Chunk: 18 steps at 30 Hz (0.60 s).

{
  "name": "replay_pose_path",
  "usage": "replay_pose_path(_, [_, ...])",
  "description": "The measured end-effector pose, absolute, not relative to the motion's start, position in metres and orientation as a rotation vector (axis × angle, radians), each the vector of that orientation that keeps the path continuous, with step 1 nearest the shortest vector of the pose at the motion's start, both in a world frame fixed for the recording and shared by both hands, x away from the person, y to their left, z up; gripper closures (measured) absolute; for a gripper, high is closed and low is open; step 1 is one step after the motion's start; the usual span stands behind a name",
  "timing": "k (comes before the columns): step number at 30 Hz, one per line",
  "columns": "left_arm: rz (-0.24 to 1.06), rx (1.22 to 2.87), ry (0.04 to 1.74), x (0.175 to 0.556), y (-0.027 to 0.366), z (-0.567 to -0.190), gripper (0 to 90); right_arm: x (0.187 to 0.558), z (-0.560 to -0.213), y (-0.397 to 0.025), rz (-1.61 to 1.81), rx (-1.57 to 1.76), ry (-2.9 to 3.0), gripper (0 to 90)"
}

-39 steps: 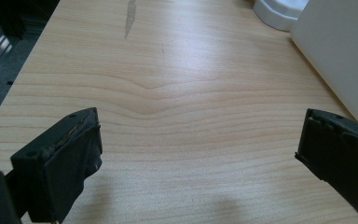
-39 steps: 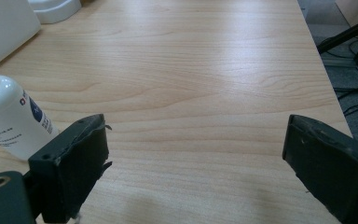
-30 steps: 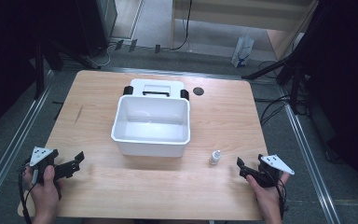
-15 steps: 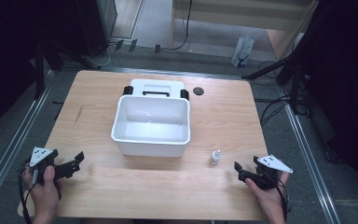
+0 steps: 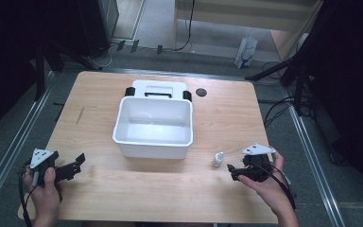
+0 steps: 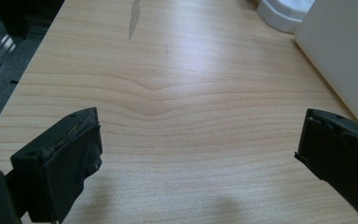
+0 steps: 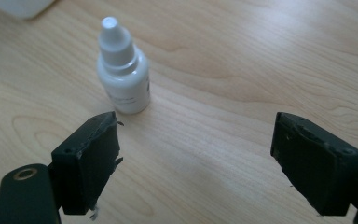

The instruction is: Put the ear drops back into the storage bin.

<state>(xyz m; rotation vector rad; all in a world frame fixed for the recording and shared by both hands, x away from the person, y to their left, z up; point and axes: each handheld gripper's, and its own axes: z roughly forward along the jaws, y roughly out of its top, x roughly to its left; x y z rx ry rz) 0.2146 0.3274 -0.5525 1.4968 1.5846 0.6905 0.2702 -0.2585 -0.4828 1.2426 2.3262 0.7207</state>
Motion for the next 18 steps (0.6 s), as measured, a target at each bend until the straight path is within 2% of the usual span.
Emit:
replay_pose_path(5, [0.690, 1.496, 1.587, 0.215, 0.327, -0.553, 0.5, 0.281, -0.477, -0.239, 0.540, 1.147, 2.464, 14.8])
replay_pose_path(18, [0.689, 1.496, 1.591, 0.215, 0.328, -0.553, 0.5, 0.299, -0.474, -0.218, 0.339, 1.049, 2.644, 17.0])
